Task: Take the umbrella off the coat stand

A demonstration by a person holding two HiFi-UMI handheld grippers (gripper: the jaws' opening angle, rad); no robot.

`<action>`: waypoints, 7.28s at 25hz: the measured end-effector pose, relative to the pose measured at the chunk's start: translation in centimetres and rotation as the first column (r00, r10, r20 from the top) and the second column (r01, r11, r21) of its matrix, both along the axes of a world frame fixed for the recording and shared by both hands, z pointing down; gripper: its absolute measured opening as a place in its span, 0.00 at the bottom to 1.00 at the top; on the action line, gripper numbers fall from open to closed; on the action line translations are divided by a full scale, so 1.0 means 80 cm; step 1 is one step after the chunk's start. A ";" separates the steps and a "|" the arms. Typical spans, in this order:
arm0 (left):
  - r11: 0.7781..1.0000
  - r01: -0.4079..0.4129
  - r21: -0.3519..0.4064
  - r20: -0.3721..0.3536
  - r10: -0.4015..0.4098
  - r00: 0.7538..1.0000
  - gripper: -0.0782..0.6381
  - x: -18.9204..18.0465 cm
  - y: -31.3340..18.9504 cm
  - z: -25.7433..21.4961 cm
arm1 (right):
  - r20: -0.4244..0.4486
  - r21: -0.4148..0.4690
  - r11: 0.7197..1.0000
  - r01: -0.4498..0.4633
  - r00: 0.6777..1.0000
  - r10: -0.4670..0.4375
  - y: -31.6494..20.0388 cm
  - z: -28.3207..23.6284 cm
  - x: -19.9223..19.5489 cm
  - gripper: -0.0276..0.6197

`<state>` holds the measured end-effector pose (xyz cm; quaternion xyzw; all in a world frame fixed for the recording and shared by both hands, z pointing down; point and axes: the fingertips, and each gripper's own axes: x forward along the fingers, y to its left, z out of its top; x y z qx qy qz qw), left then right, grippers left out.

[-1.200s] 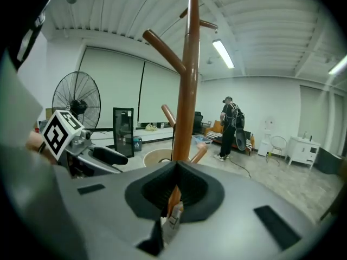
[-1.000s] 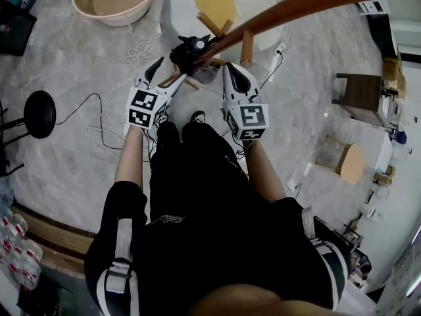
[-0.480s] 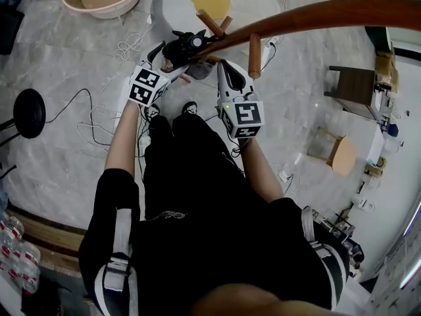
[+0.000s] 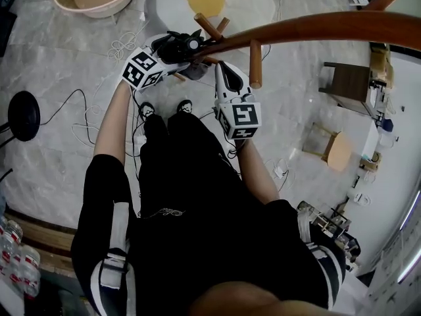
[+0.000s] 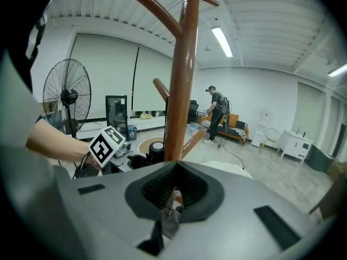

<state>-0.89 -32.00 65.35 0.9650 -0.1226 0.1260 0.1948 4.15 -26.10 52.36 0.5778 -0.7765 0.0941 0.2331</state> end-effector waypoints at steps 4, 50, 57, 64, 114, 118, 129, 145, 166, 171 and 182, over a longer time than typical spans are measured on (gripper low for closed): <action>0.995 -0.100 0.018 0.032 0.100 0.994 0.77 0.018 0.007 0.005 | -0.009 -0.009 1.000 -0.017 1.000 0.017 0.005 0.001 0.009 0.05; 0.902 0.431 0.025 0.202 -0.426 0.882 0.50 -0.022 0.072 -0.076 | 0.064 0.085 0.992 0.090 0.993 -0.096 0.021 -0.037 0.046 0.05; 0.907 0.419 0.044 0.213 -0.418 0.883 0.50 -0.016 0.069 -0.081 | 0.070 0.092 0.992 0.089 0.993 -0.096 0.024 -0.039 0.046 0.05; 0.900 0.432 0.053 0.201 -0.433 0.879 0.49 -0.015 0.060 -0.090 | 0.075 0.100 0.991 0.086 0.993 -0.094 0.018 -0.042 0.046 0.05; 0.736 0.648 0.198 0.147 -0.675 0.723 0.49 -0.148 0.002 -0.197 | 0.120 0.168 0.982 0.081 0.988 -0.102 0.006 -0.070 0.037 0.05; 0.737 0.647 0.195 0.177 -0.675 0.716 0.49 -0.153 0.028 -0.188 | 0.128 0.167 0.984 0.070 0.988 -0.092 0.012 -0.070 0.047 0.05; 0.820 0.555 0.139 0.205 -0.572 0.794 0.49 -0.095 0.110 -0.173 | 0.140 0.139 0.990 0.009 0.990 -0.028 0.039 -0.053 0.095 0.05; 0.966 0.231 0.116 0.155 -0.247 0.956 0.48 0.098 0.172 -0.188 | 0.093 0.153 0.946 -0.286 0.957 0.274 0.144 -0.046 0.271 0.05; 0.970 0.013 0.243 0.023 -0.019 1.000 0.49 0.296 0.161 -0.288 | 0.134 0.339 0.765 -0.547 0.833 0.536 0.241 -0.165 0.404 0.05; 0.972 -0.002 0.233 0.016 -0.001 1.000 0.48 0.302 0.160 -0.292 | 0.129 0.355 0.754 -0.553 0.828 0.546 0.239 -0.175 0.407 0.05; 0.970 -0.022 0.241 0.029 0.016 0.999 0.48 0.309 0.170 -0.286 | 0.145 0.353 0.742 -0.571 0.816 0.559 0.253 -0.168 0.412 0.05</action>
